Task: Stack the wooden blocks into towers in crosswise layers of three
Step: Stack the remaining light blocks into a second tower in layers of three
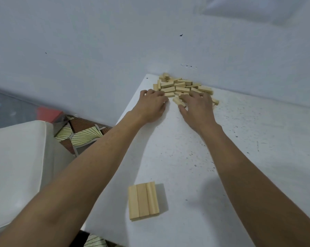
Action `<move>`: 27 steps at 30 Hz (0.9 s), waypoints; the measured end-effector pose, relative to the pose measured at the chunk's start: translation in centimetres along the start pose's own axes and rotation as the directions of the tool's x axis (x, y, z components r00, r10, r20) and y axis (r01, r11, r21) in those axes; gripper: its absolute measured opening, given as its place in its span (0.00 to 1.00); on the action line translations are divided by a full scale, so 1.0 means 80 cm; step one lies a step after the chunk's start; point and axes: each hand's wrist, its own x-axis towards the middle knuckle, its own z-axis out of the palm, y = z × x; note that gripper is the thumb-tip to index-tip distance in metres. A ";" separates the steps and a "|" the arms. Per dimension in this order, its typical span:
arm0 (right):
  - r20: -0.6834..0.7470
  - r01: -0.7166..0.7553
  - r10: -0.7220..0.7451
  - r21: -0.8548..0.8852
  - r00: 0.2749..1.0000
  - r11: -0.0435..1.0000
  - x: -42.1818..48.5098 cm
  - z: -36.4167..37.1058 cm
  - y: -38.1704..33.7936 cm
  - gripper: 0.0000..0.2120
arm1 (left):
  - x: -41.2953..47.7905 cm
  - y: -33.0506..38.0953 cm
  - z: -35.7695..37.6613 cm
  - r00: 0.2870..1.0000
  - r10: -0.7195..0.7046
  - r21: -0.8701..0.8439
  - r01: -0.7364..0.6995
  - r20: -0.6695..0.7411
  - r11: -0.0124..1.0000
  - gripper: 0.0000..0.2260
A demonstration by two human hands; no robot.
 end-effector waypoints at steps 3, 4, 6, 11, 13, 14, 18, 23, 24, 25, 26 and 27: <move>-0.053 0.012 -0.014 -0.044 0.998 0.999 0.000 0.003 -0.001 0.15 | 0.003 0.001 0.004 0.998 -0.017 0.005 0.018 -0.059 1.000 0.16; -0.070 0.013 -0.016 -0.044 0.997 0.999 -0.001 0.004 -0.002 0.14 | 0.003 0.001 0.004 0.997 -0.023 -0.009 0.022 -0.075 1.000 0.15; -0.090 0.006 -0.008 -0.025 0.996 1.000 -0.004 0.003 -0.006 0.12 | 0.002 0.002 0.001 0.995 -0.035 -0.052 0.030 -0.094 0.998 0.14; -0.045 0.014 -0.010 0.071 0.999 0.997 -0.007 -0.004 -0.013 0.15 | -0.001 0.005 -0.013 0.997 -0.026 -0.173 0.012 -0.077 0.985 0.09; 0.001 0.022 -0.022 0.112 1.000 0.993 -0.005 -0.005 -0.013 0.20 | -0.004 0.008 -0.015 0.997 -0.036 -0.210 0.020 -0.071 0.978 0.08; 0.029 0.016 -0.019 0.114 0.999 0.993 -0.004 -0.006 -0.012 0.21 | -0.006 0.009 -0.015 0.996 -0.043 -0.219 0.025 -0.077 0.975 0.08; 0.098 -0.014 0.005 0.091 0.995 0.996 -0.002 -0.005 -0.011 0.18 | -0.013 0.010 -0.017 0.989 -0.090 -0.254 0.058 -0.115 0.965 0.10; 0.011 0.030 -0.031 0.102 0.999 0.994 -0.005 -0.001 -0.014 0.13 | -0.025 0.005 -0.017 0.984 -0.121 -0.271 0.081 -0.133 0.959 0.09; -0.006 0.039 -0.038 0.103 0.999 0.994 -0.006 0.000 -0.014 0.12 | -0.027 0.005 -0.018 0.983 -0.127 -0.275 0.086 -0.135 0.958 0.10; -0.030 0.048 -0.045 0.103 0.999 0.993 -0.009 0.000 -0.014 0.11 | -0.030 0.004 -0.018 0.981 -0.136 -0.285 0.091 -0.140 0.954 0.10; -0.064 0.059 -0.053 0.105 0.997 0.993 -0.011 -0.001 -0.014 0.11 | -0.033 0.004 -0.020 0.978 -0.146 -0.301 0.096 -0.149 0.949 0.10; -0.104 0.069 -0.057 0.115 0.993 0.991 -0.016 -0.002 -0.014 0.10 | -0.038 0.004 -0.022 0.975 -0.153 -0.322 0.095 -0.162 0.942 0.10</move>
